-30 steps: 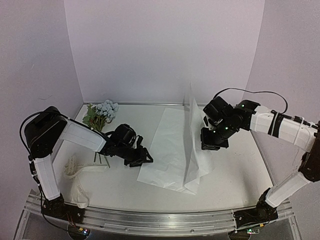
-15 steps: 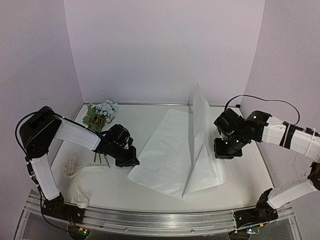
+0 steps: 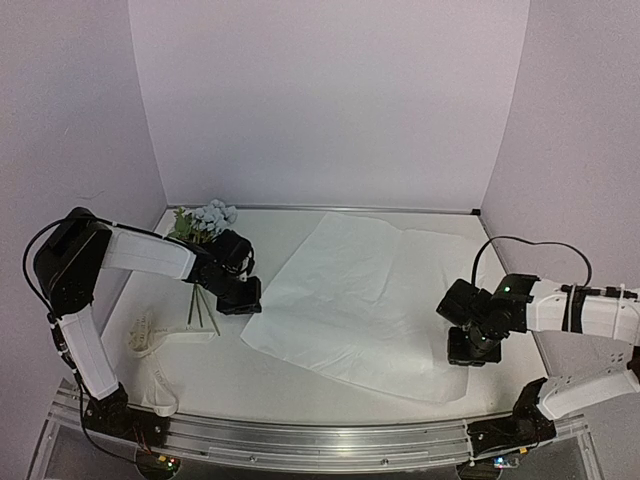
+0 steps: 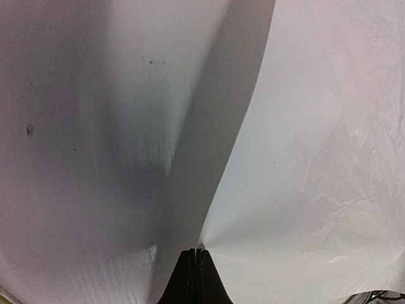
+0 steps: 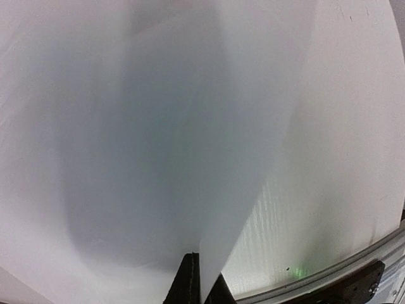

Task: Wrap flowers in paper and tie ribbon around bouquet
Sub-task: Unfold the folded wrapping paper at the center of the board.

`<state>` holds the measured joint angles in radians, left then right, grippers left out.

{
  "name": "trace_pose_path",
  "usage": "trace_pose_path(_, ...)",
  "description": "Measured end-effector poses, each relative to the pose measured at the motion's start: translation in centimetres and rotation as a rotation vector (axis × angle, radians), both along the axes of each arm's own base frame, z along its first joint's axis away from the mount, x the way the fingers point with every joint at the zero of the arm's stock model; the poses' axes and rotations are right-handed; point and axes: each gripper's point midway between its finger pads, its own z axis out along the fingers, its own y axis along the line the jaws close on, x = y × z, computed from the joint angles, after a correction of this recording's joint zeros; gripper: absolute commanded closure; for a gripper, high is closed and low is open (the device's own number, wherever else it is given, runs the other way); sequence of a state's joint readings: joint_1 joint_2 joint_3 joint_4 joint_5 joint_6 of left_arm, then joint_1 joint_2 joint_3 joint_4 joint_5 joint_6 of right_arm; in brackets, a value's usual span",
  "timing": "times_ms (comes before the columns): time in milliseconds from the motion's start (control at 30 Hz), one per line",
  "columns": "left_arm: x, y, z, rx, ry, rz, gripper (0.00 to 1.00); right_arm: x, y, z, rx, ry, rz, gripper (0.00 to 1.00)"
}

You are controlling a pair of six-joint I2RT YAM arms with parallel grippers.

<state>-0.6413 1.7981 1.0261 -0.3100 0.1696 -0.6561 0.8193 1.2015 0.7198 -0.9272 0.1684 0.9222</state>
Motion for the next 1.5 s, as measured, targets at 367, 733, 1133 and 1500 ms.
trace_pose_path(367, 3.9, 1.6, 1.3, 0.07, -0.056, -0.01, 1.0, -0.8, 4.3, -3.0, -0.019, -0.057, -0.033, 0.81)
trace_pose_path(733, 8.4, 3.8, 1.3, 0.217, -0.09, -0.11, 1.0, -0.6, 11.8, -2.7, 0.139, -0.125, 0.027, 0.53)
trace_pose_path(1133, 14.0, 5.8, 3.4, 0.295, -0.163, -0.173, 1.0, -1.5, 13.5, -1.5, 0.2, -0.084, 0.139, 0.2)
trace_pose_path(1500, 16.4, 6.2, 4.0, 0.344, -0.205, -0.251, 0.94, -0.7, 12.4, 1.8, 0.203, -0.073, 0.245, 0.12)
